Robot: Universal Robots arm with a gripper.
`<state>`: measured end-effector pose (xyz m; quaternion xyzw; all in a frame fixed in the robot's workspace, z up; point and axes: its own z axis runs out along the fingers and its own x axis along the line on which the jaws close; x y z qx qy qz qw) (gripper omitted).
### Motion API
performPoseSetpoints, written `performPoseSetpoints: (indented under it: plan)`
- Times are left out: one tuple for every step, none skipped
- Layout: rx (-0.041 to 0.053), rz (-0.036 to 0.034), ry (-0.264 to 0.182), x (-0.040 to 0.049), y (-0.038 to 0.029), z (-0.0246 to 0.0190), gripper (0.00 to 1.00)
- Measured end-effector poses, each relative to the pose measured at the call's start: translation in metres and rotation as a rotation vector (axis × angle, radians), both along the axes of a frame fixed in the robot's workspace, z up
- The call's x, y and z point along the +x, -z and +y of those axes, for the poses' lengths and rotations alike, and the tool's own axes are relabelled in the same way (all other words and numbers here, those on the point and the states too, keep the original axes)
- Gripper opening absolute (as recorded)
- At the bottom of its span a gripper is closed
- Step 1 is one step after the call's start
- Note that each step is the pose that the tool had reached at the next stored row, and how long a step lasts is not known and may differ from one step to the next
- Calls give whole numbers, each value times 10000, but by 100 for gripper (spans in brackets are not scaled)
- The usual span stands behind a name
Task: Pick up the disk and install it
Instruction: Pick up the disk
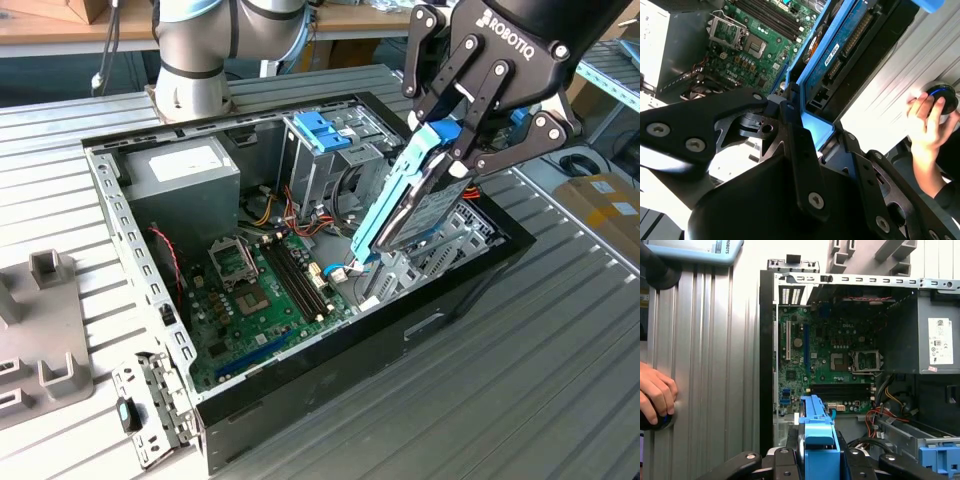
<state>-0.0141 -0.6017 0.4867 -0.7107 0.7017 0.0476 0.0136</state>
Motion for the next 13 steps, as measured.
performPoseSetpoints:
  plan:
    - [0, 0, 0, 5, 1, 0, 37]
    - [0, 0, 0, 9, 3, 0, 37]
    - [0, 0, 0, 16, 4, 0, 37]
    - [0, 0, 0, 19, 5, 0, 37]
    - [0, 0, 0, 21, 6, 0, 37]
    - [0, 0, 0, 25, 7, 0, 37]
    - [0, 0, 0, 29, 8, 0, 37]
    - [0, 0, 0, 32, 8, 0, 37]
    - [0, 0, 0, 34, 9, 0, 37]
    - [0, 0, 0, 37, 10, 0, 37]
    - [0, 0, 0, 38, 10, 0, 37]
    - [-1, 0, 0, 43, 11, 0, 37]
    - [0, 0, 0, 46, 12, 0, 37]
